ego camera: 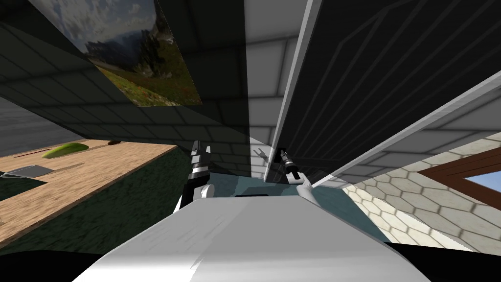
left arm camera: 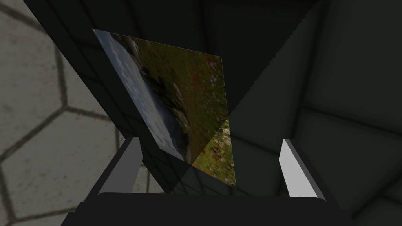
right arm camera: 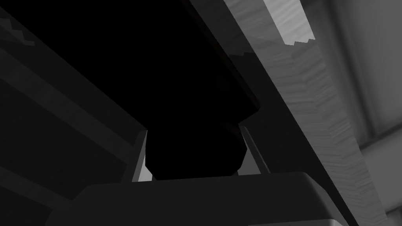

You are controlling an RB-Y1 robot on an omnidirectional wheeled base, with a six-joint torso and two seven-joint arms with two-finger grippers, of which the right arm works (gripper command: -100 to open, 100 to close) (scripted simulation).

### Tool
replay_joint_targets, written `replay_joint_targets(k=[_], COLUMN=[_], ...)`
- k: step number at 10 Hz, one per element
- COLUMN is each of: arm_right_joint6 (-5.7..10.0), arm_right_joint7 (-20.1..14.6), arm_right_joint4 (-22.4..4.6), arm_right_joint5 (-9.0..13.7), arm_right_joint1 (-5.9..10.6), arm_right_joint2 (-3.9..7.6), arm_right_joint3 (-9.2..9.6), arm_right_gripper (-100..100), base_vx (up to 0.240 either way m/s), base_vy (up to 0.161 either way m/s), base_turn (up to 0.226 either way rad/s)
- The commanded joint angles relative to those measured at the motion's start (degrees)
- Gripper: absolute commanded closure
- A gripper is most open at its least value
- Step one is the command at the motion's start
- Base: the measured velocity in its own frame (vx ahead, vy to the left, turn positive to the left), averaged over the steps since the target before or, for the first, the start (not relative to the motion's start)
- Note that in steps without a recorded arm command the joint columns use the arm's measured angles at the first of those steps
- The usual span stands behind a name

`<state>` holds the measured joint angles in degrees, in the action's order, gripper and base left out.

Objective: Pull the door open

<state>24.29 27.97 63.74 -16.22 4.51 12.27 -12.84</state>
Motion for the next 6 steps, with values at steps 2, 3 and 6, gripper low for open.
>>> replay_joint_targets(k=[2,3,6], arm_right_joint6=[0.13,0.19,0.26], arm_right_joint7=[-3.8,-5.7,-8.5], arm_right_joint4=[-0.4,-0.8,-1.2], arm_right_joint5=[2.2,3.8,5.4], arm_right_joint1=[0.19,0.47,0.76], arm_right_joint2=[-0.28,-0.15,-0.03], arm_right_joint3=[0.74,0.87,0.99], arm_right_gripper=[100,100,100], base_vx=[-0.069,-0.045,-0.043], base_vy=[-0.039,-0.025,-0.025], base_turn=[0.095,0.084,0.051])
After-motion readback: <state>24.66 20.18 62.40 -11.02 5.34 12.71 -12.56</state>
